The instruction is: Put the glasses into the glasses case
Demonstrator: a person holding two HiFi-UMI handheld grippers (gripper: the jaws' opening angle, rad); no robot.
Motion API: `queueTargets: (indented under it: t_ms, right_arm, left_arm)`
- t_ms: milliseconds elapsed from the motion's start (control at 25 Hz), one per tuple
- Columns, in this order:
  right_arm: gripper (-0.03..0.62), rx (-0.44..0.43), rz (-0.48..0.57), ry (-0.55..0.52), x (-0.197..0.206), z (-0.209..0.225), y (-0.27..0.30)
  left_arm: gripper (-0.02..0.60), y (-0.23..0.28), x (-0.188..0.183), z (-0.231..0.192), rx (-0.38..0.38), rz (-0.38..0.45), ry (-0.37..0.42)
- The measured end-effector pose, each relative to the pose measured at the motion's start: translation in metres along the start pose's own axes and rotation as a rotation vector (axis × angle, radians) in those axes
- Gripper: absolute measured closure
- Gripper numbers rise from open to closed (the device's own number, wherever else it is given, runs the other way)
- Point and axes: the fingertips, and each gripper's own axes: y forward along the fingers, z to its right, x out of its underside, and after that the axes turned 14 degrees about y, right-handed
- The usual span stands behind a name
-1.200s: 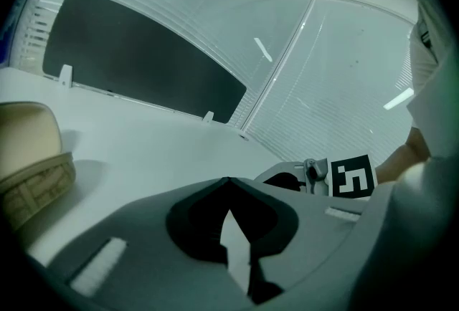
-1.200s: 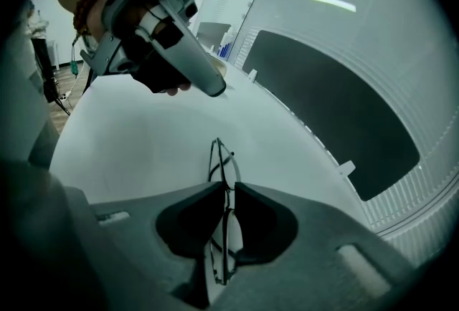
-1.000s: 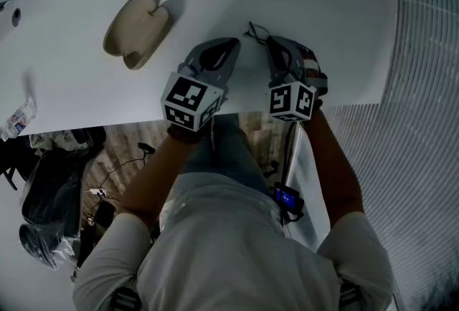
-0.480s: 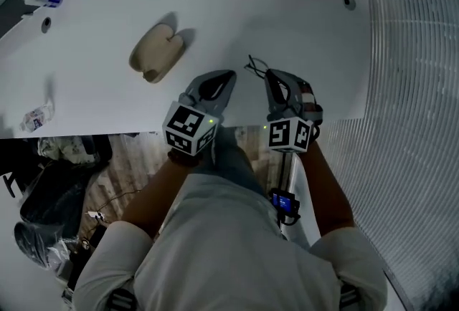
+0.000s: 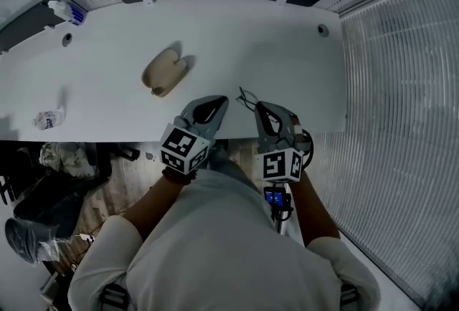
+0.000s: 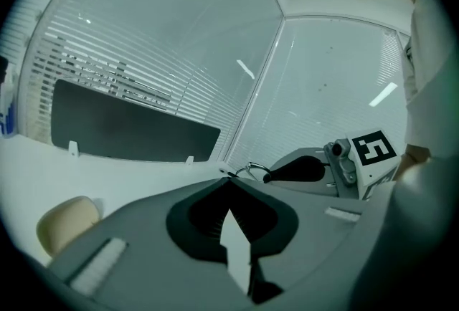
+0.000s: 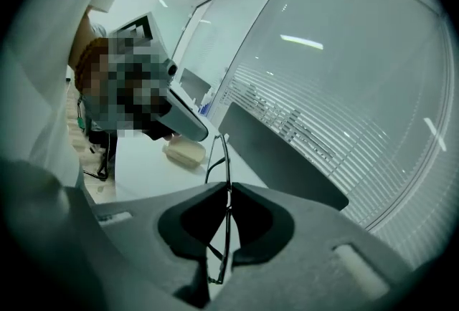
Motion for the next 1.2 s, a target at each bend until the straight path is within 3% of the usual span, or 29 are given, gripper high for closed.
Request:
queueTargets:
  t_ms: [160,440,720,920,1200]
  right_arm:
    - [0.576,0.01,0.013,-0.011,-0.002,-0.008,-0.011]
    - [0.576,-0.038,0.04,-0.084,-0.024,-0.012,-0.001]
    - [0.576,-0.214,0.093,-0.2,-0.066,-0.056,0.019]
    - [0.576,-0.336,0.146,-0.261,-0.09,-0.109,0.03]
    - [0.576,-0.394,0.157,-0.279,-0.093,-0.136,0.041]
  left_arm:
    - [0.581,-0.009,-0.002,0.01,0.003,0.003,-0.001]
    - [0.581,-0.023,-0.006,-0.008,-0.061,0.012,0.006]
    - [0.581,-0.078,-0.008,-0.045,-0.255,0.054,-0.059]
    - [0.581,-0.129,0.012,-0.068,-0.384,0.065,-0.109]
    - [0.581,-0.159,0.033,-0.084,-0.466,0.073,-0.14]
